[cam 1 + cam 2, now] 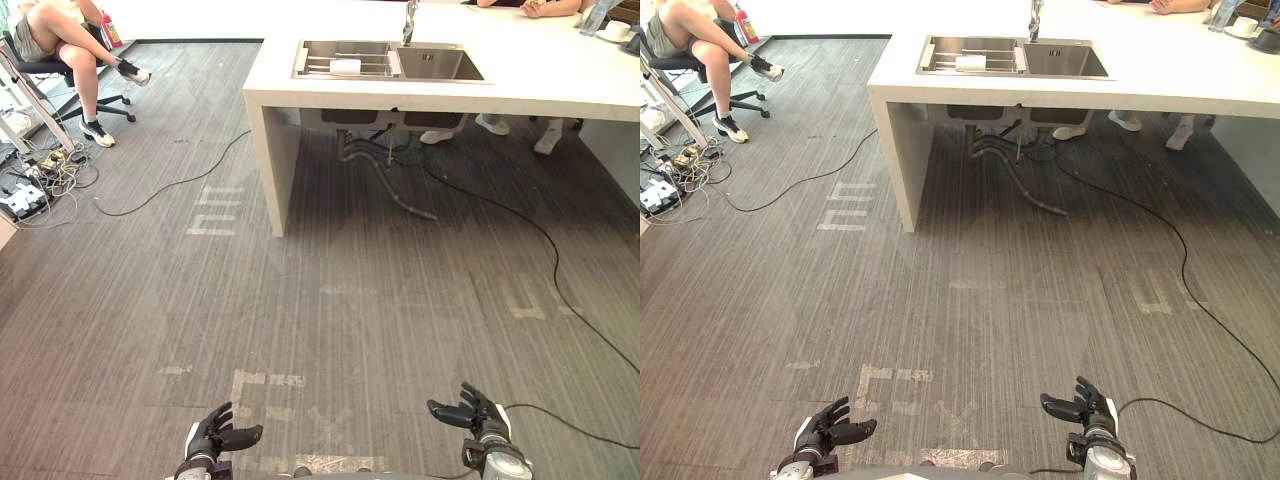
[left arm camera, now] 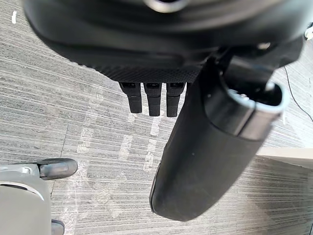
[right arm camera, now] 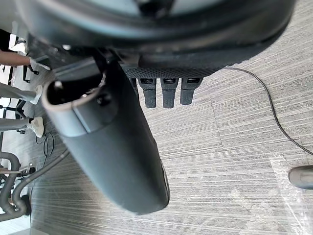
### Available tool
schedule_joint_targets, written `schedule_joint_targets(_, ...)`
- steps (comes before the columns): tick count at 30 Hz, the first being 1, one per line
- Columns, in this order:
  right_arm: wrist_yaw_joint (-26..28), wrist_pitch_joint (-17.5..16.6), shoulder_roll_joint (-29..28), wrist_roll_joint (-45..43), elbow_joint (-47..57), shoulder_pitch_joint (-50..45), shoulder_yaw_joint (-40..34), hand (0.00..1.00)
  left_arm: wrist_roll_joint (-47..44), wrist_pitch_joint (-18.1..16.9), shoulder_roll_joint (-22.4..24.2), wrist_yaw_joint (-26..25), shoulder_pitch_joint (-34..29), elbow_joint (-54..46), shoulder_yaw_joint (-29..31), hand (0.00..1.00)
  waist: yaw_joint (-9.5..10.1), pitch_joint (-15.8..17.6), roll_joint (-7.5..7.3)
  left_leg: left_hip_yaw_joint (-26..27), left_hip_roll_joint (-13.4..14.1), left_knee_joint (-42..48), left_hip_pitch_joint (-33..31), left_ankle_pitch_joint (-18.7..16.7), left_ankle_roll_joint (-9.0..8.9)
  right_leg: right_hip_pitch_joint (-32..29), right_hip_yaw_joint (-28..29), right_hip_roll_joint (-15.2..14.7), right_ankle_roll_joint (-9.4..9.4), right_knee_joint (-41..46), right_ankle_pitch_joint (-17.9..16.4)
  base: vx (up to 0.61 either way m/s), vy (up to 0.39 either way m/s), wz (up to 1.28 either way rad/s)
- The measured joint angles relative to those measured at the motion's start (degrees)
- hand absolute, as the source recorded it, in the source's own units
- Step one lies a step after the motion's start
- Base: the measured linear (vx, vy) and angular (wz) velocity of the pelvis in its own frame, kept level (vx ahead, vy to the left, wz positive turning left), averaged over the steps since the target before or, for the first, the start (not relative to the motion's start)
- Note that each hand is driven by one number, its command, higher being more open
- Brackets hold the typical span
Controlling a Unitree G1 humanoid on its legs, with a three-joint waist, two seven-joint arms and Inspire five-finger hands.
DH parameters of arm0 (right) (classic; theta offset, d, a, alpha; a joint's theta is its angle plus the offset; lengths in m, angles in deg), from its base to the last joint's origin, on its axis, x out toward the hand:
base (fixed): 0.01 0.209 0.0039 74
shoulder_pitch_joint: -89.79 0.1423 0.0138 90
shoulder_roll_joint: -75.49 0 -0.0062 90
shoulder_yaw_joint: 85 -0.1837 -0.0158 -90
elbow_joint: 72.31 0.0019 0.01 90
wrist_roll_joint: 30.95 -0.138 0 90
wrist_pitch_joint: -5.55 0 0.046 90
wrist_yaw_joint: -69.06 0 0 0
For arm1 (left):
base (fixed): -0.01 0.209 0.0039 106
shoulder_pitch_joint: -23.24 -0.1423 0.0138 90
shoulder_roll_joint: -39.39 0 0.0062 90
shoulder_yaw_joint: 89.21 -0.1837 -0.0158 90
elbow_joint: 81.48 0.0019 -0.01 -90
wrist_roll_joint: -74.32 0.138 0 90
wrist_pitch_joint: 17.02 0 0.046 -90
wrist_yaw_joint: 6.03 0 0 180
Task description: Walk over to the sink, pick up the cup, carry it to the dishwasher, place the cup inside the dishwasher, then close the dishwasher door
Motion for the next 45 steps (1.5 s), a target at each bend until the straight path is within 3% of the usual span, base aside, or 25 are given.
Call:
schedule_joint_targets(27, -0.12, 0.06, -0.50, -1.15, -2.36, 0.44, -0.40, 0.90, -0.07, -0.01, 0.96, -0.73, -1.33, -2.99, -0.75, 0.90, 0.16, -0.64, 0.77, 2.08, 0.04, -1.50, 0.03, 0.14, 0.29, -0.70, 1.26, 0.27, -0.67, -1.38, 0.67, 0.00, -0.002, -0.02)
schedule_joint_targets(29, -0.28, 0.07, -0.41, -2.29, -2.12, 1.07, -0.44, 0.90, -0.21, -0.01, 1.08, -0.74, -1.87, -4.81, -1.50, 0.90, 0.28, -0.37, 1.01, 2.65, 0.19, -0.41, -1.27, -0.99, 1.08, -2.32, 1.55, 0.26, -0.55, -0.08, 0.23, -0.02, 0.008, -0.15)
schedule_joint_targets(31, -0.77, 0.11, -0.30, -2.74, -1.94, 2.72, -0.67, 0.90, -0.92, -0.02, 1.24, -0.75, -2.04, -7.59, -2.55, 0.90, 0.40, 1.82, 1.01, 3.89, 0.33, 4.80, -3.42, -4.64, 2.85, -7.38, 1.48, -1.10, 1.80, 11.45, -6.12, -0.02, 0.006, -0.14)
schedule_joint_targets(33, -1.05, 0.18, -0.07, -2.79, -1.85, 2.88, -0.64, 0.90, -1.51, -0.01, 1.29, -0.76, -2.13, -7.94, -3.74, 0.90, 0.61, 2.71, 1.03, 4.64, 0.22, 7.05, -3.22, -7.08, 3.93, -11.49, -0.98, -2.75, 3.56, 22.04, -8.50, 0.00, 0.023, -0.19)
schedule_joint_targets(35, -1.09, 0.39, -0.02, -2.82, -1.65, 2.93, 0.87, 0.90, -1.70, 0.03, 0.64, -0.83, -2.38, -7.97, -4.81, 0.90, 0.33, 3.47, 0.88, 4.99, 0.23, 8.77, -1.70, -9.33, 4.59, -19.30, -6.72, -6.73, 2.21, 39.35, -9.09, 0.12, 0.033, -0.15)
schedule_joint_targets(37, -1.08, 0.59, 0.13, -2.82, -1.65, 2.99, 1.31, 0.90, -2.21, 0.08, 0.53, -1.08, -2.18, -8.00, -4.96, 0.90, 0.27, 4.31, 1.15, 4.99, 0.87, 9.01, 0.04, -10.39, 4.57, -21.24, -9.98, -8.30, 1.00, 41.04, -11.05, 0.24, 0.001, -0.05)
schedule_joint_targets(38, -1.04, 0.60, 0.24, -2.82, -1.65, 3.13, 1.50, 0.90, -2.43, 0.08, 0.28, -1.58, -1.89, -8.32, -5.35, 0.90, 0.10, 4.60, 1.52, 4.91, 2.01, 9.22, 0.80, -10.90, 3.52, -23.14, -12.15, -8.53, 0.56, 38.67, -11.35, 0.37, -0.046, 0.02)
schedule_joint_targets(40, -1.09, 0.62, 1.09, -2.83, -1.67, 3.76, 2.69, 0.90, -3.47, 0.08, 0.07, -1.92, -0.63, -8.65, -5.32, 0.90, -0.58, 5.79, 2.51, 3.96, 4.52, 8.96, 2.33, -11.62, 2.35, -25.39, -14.52, -7.21, 0.72, 31.14, -10.40, 0.39, -0.092, 0.23)
schedule_joint_targets(41, -1.06, 0.64, 1.91, -2.83, -1.67, 4.58, 3.26, 0.90, -3.99, 0.05, -0.10, -1.95, 0.76, -8.69, -5.33, 0.90, -1.50, 7.10, 3.23, 2.84, 6.25, 7.80, 3.76, -11.53, 1.26, -26.59, -14.99, -5.96, 0.85, 24.14, -7.26, 0.45, -0.153, 0.47)
schedule_joint_targets(42, -1.16, 0.64, 2.46, -2.83, -1.46, 4.87, 3.51, 0.90, -4.07, 0.00, -0.36, -1.99, 1.92, -8.69, -5.35, 0.90, -1.91, 7.30, 3.00, 2.01, 6.89, 6.42, 4.98, -11.34, -0.05, -27.40, -14.35, -5.21, 1.09, 15.56, -1.76, 0.47, -0.182, 0.49)
schedule_joint_targets(43, -1.21, 0.63, 2.73, -2.84, -1.29, 4.85, 3.52, 0.90, -4.07, -0.01, -0.47, -2.00, 2.43, -8.68, -5.40, 0.90, -1.96, 7.25, 2.56, 1.71, 6.89, 5.92, 5.88, -11.66, -0.85, -27.82, -13.38, -5.23, 0.93, 12.47, 0.72, 0.52, -0.237, 0.46)
schedule_joint_targets(44, -1.38, 0.61, 3.07, -2.84, -1.14, 4.60, 3.52, 0.90, -4.07, -0.09, -0.72, -2.03, 2.83, -8.62, -5.59, 0.90, -2.13, 7.18, 1.49, 0.94, 6.87, 5.98, 7.96, -13.11, -3.09, -28.53, -10.43, -5.72, -0.13, 11.63, 4.35, 0.68, -0.374, 0.51)
schedule_joint_targets(45, -1.51, 0.62, 3.08, -2.87, -1.19, 4.49, 3.62, 0.90, -4.05, -0.12, -0.59, -2.08, 3.06, -8.37, -5.59, 0.90, -2.70, 7.14, 1.28, -0.31, 7.85, 8.74, 8.71, -13.88, -4.10, -29.03, -9.92, -6.23, -3.55, 17.05, 8.46, 0.58, -0.326, 0.53)
